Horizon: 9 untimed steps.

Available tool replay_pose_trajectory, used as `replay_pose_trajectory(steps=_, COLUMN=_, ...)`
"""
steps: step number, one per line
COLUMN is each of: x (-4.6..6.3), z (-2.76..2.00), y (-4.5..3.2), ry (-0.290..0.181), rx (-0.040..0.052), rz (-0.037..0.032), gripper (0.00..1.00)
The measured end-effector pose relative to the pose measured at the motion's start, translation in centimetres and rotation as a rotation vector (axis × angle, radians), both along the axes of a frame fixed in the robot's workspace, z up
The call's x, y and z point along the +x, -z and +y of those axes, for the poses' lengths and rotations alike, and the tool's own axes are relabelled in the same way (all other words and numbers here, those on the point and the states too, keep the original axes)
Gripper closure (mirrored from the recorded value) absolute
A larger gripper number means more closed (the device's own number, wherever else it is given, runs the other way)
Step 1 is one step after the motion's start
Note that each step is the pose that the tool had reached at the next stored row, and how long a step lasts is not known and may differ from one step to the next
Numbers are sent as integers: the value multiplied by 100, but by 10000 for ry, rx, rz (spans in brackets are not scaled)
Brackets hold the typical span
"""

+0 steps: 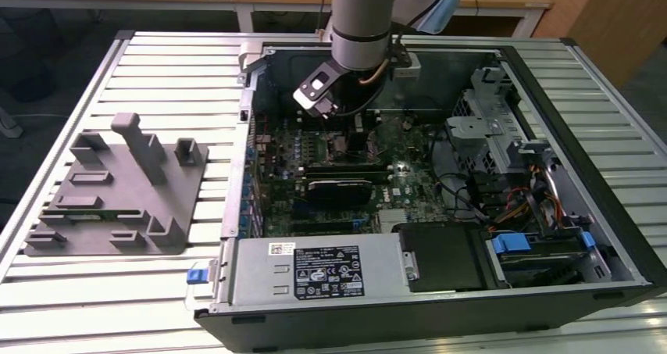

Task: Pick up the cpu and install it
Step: 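Place the cpu into insertion slot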

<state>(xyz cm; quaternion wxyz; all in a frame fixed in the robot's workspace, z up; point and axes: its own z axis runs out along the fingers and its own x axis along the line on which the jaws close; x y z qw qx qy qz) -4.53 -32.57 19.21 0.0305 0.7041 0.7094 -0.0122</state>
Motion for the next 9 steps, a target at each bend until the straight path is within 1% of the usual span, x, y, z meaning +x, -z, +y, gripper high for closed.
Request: replay_pose_trajectory(steps=9, x=0, z=-8, y=0, ry=0, rx=0, rz=1, gripper=45)
